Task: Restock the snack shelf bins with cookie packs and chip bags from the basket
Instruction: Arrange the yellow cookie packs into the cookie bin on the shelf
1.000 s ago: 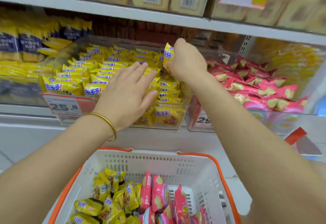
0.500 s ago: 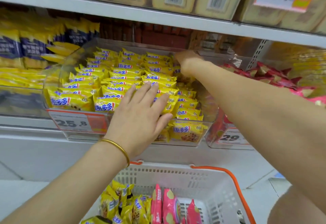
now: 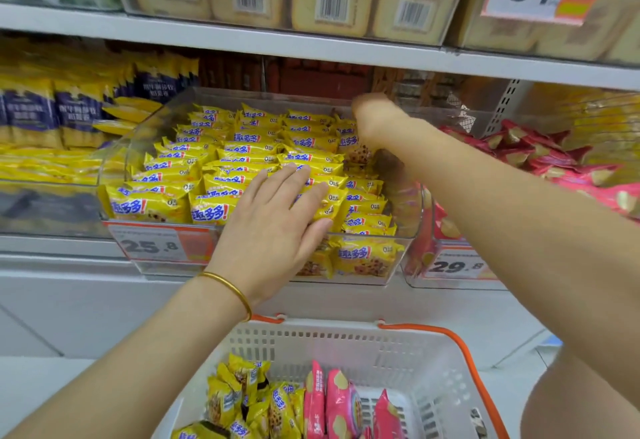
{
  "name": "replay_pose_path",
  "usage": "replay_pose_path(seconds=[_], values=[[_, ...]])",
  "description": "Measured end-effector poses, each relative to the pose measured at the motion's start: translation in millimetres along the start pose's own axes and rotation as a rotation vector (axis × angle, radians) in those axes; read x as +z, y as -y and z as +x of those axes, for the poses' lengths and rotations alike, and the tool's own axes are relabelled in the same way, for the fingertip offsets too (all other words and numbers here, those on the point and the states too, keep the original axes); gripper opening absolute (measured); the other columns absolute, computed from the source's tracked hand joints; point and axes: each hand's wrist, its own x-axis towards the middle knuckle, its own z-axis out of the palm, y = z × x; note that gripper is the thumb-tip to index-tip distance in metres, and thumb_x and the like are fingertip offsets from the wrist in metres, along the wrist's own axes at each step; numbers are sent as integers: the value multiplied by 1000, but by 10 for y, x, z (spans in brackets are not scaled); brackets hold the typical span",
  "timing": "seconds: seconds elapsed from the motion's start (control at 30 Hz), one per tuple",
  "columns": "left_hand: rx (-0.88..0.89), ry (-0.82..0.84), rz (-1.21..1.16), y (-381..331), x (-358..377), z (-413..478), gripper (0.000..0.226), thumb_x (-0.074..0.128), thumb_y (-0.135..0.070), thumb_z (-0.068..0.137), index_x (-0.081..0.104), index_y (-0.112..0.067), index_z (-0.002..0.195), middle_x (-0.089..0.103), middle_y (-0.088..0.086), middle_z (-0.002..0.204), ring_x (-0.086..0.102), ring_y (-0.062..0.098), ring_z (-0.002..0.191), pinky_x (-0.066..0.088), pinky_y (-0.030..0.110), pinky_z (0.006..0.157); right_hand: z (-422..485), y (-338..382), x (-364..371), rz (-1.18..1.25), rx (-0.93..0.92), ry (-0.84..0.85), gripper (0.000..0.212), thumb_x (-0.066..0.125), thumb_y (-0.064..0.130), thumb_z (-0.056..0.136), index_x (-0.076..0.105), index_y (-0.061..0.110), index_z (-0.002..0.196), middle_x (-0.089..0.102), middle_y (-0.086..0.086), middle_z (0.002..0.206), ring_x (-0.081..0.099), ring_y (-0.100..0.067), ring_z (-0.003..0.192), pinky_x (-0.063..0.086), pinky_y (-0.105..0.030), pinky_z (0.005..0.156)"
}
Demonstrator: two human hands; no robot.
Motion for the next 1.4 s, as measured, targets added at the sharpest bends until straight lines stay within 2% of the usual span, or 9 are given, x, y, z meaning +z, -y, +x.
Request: replay_pose_path(seconds=[0.17,0.27,0.53,0.73,0.83,0.93,1.1,1.3,1.4], values=[[82,-204,0,-164,-228,-242,37,40,-31,90,64,-11,111,58,10,125,50,32,112,36,43,91,-1113,9,-364,369,-107,-173,31,48,-10,85,64,8,105,65,-9,102,66,-17,88,54,-27,73],[113,-124,18,-223,-314,-503,29,43,-24,88,64,-8,100,60,11,110,53,35,98,45,47,78,-1754,112,-261,654,-209,86,25,50,-8,86,64,12,94,68,-8,77,65,-6,53,48,-18,41],[87,525,114,-38,51,-1328,45,33,-36,76,69,-10,81,65,12,92,60,35,81,55,44,61,-2033,778,1910,423,-247,848,21,53,3,90,61,3,110,68,-17,105,66,-26,78,54,-32,64],[2,616,113,49,116,-1476,64,17,-48,81,65,-15,109,58,5,119,50,27,112,49,43,85,-2347,1213,3053,577,-20,919,19,54,24,95,54,4,93,52,-10,88,53,-26,81,47,-34,63],[-9,717,202,100,155,-1456,43,29,-42,96,49,-22,128,43,-1,135,35,19,126,39,38,100,-2468,1417,3400,564,72,905,26,51,32,96,48,9,85,57,-13,100,56,-30,100,43,-34,78],[-1,737,215,152,190,-1408,41,33,-41,97,46,-23,130,41,-1,135,34,19,126,39,37,100,-2476,1465,3509,574,160,833,36,58,37,91,44,12,70,54,-8,86,56,-27,87,41,-31,69],[13,752,222,172,274,-1282,39,35,-40,97,46,-22,129,43,0,131,37,21,123,41,37,97,-2413,1473,3514,626,155,856,41,67,32,86,40,13,62,42,-3,62,46,-19,59,38,-31,62],[-21,772,192,92,253,-1120,38,37,-35,98,47,-19,130,46,4,130,40,23,122,42,39,96,-2291,1311,3278,670,163,837,35,73,10,79,44,13,60,52,-5,74,53,-18,80,46,-29,71],[-68,817,146,73,247,-1109,39,41,-35,97,46,-19,132,46,5,133,41,24,124,41,38,98,-2163,928,2821,733,86,789,35,73,2,78,47,16,59,54,0,68,52,-9,63,44,-16,56]])
